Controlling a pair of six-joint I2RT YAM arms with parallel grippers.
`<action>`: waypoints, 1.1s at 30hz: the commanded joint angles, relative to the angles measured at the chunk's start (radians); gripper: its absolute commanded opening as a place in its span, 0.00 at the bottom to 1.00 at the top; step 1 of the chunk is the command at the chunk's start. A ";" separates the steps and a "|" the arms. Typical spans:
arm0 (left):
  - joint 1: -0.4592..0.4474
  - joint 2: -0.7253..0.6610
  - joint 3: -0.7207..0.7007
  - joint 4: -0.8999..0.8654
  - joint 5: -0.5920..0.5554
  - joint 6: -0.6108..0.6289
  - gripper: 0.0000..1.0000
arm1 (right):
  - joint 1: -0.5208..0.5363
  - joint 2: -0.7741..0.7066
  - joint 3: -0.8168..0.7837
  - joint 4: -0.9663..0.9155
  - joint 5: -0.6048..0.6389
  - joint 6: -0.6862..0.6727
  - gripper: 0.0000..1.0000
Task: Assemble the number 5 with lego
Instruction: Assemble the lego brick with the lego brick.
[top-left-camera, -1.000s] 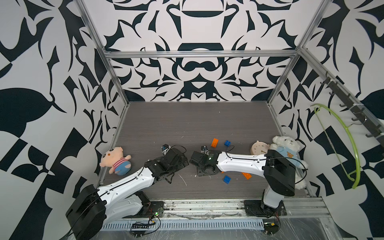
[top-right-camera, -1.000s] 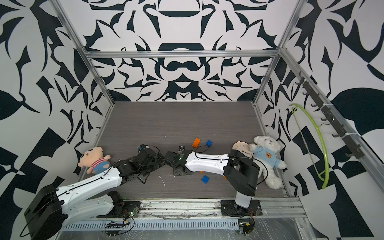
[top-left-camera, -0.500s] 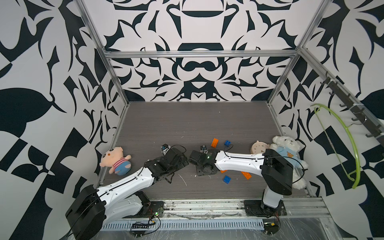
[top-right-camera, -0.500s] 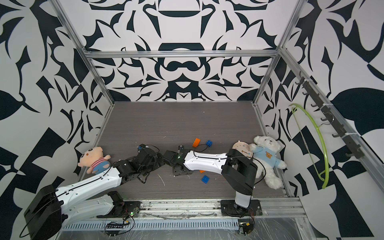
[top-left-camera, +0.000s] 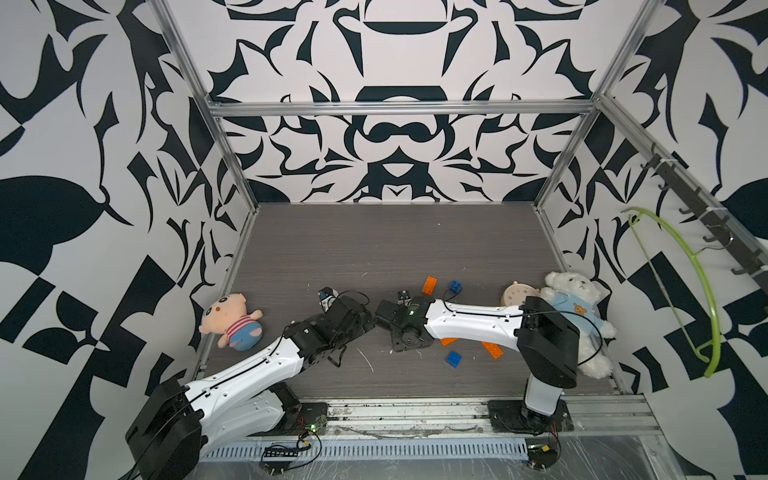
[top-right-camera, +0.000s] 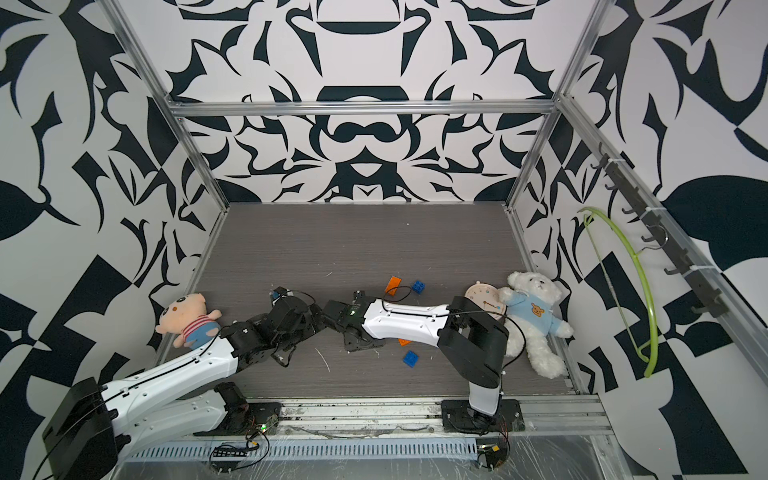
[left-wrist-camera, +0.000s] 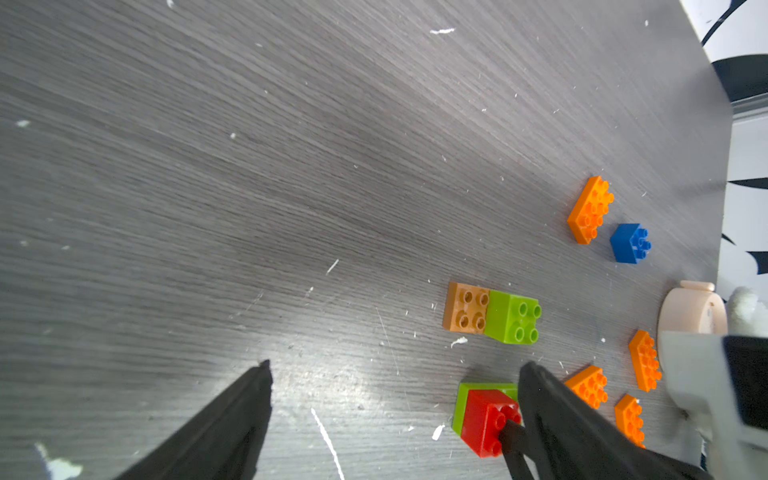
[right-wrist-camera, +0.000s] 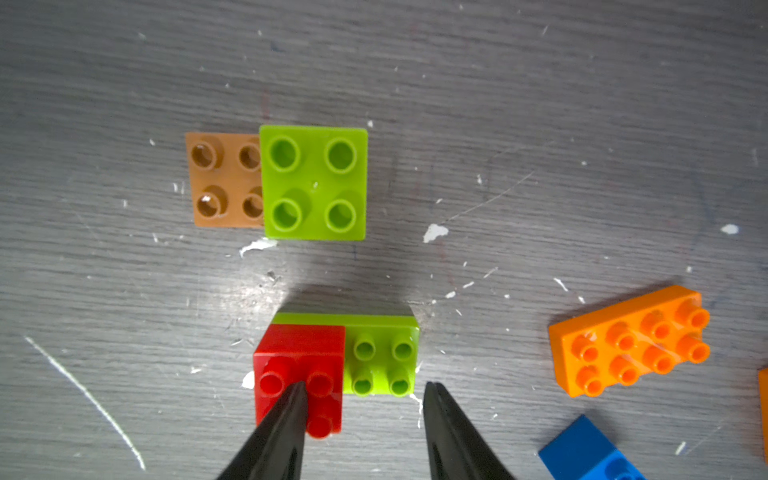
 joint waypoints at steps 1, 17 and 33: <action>0.002 -0.032 -0.017 -0.035 -0.028 0.001 0.99 | 0.008 -0.039 0.001 -0.009 0.033 -0.023 0.53; 0.002 0.027 0.031 -0.006 0.018 0.033 0.99 | -0.057 -0.271 -0.117 0.047 0.049 -0.056 0.58; 0.002 0.054 0.032 0.022 0.050 0.039 0.99 | -0.059 -0.181 -0.145 0.129 -0.081 -0.093 0.52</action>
